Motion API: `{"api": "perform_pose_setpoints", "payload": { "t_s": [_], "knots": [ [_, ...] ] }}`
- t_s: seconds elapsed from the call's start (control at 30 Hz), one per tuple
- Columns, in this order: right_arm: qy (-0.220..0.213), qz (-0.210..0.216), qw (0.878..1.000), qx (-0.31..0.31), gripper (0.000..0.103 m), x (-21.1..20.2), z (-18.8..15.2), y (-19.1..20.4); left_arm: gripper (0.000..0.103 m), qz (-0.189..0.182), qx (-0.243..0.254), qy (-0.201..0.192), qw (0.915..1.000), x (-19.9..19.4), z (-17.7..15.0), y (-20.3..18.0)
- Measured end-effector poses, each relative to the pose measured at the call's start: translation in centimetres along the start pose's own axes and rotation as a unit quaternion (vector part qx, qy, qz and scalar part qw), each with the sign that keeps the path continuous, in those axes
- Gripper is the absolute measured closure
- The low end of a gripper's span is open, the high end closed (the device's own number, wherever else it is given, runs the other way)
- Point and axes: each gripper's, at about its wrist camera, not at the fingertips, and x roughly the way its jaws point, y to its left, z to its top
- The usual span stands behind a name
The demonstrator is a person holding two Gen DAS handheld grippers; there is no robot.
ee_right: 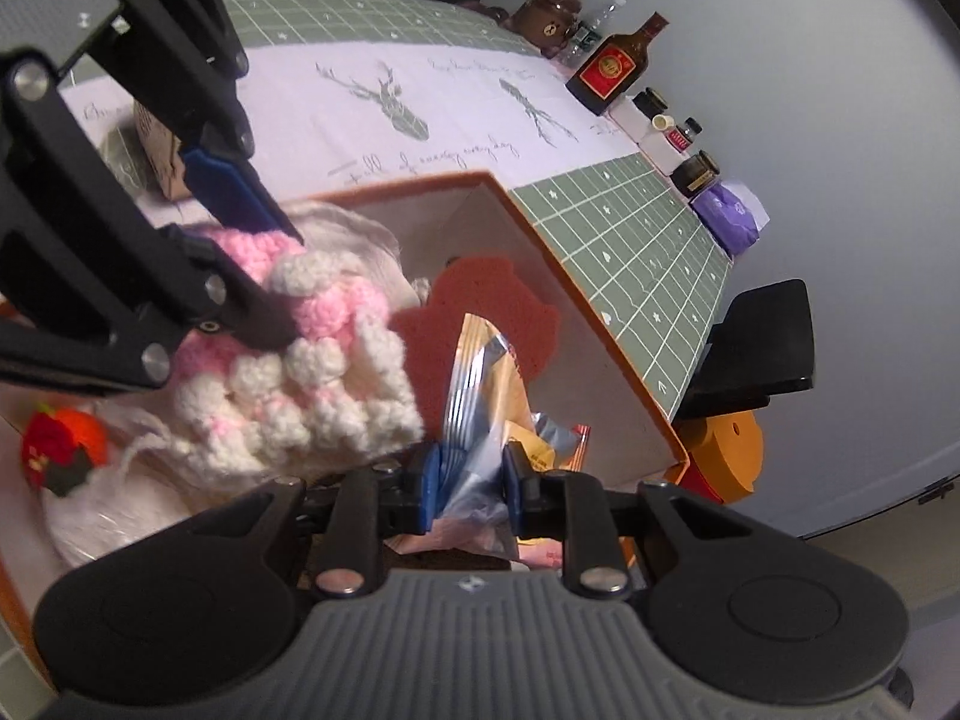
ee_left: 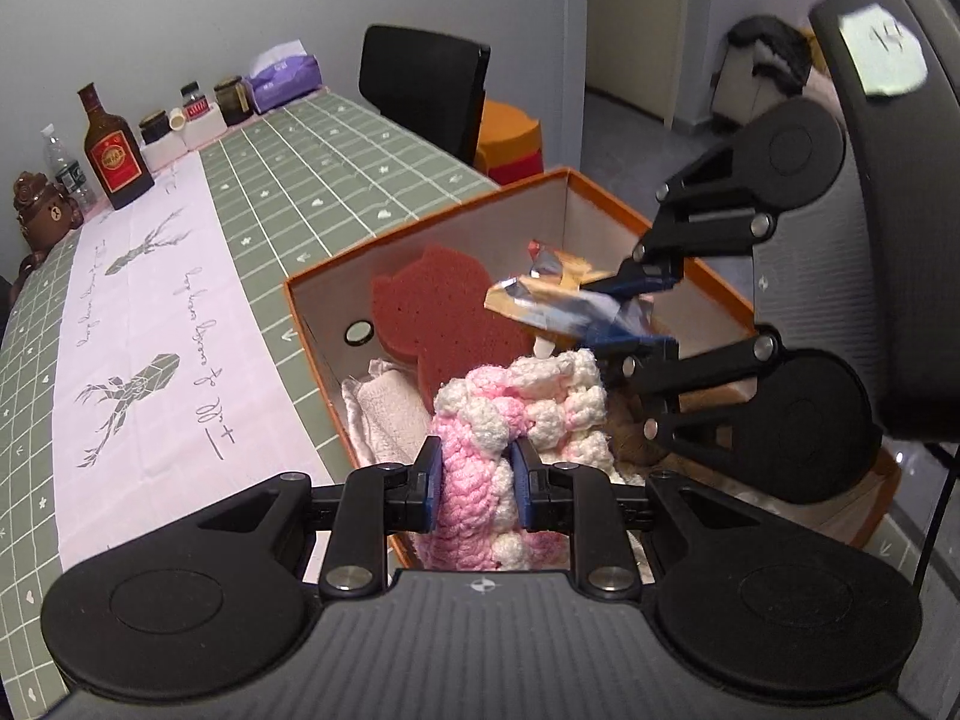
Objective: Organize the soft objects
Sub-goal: 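Lower both items into the box and open both tools to release them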
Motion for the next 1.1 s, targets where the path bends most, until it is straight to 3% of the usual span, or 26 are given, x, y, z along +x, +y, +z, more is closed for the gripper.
{"api": "perform_pose_setpoints", "payload": {
  "t_s": [0.27, 0.5, 0.87, 1.1],
  "knots": [
    [0.008, 0.011, 1.0, 0.015, 0.081, 2.6, -1.4, -0.9, 0.077, 0.028, 0.064, 0.074, 0.9948, 3.5, -0.3, -2.1],
    [0.014, 0.013, 1.0, 0.014, 0.079, 3.6, -1.9, -0.2, 0.074, 0.041, 0.082, 0.099, 0.9909, 4.7, -0.3, -2.5],
    [0.003, -0.013, 1.0, 0.014, 0.061, 0.2, -1.3, 0.1, 0.045, 0.042, 0.091, 0.074, 0.9922, 2.9, -0.6, -2.7],
    [-0.01, -0.034, 0.999, 0.038, 0.043, -3.7, -0.7, 0.9, 0.041, 0.013, 0.079, 0.025, 0.9965, -0.8, -1.4, -2.0]
  ]
}}
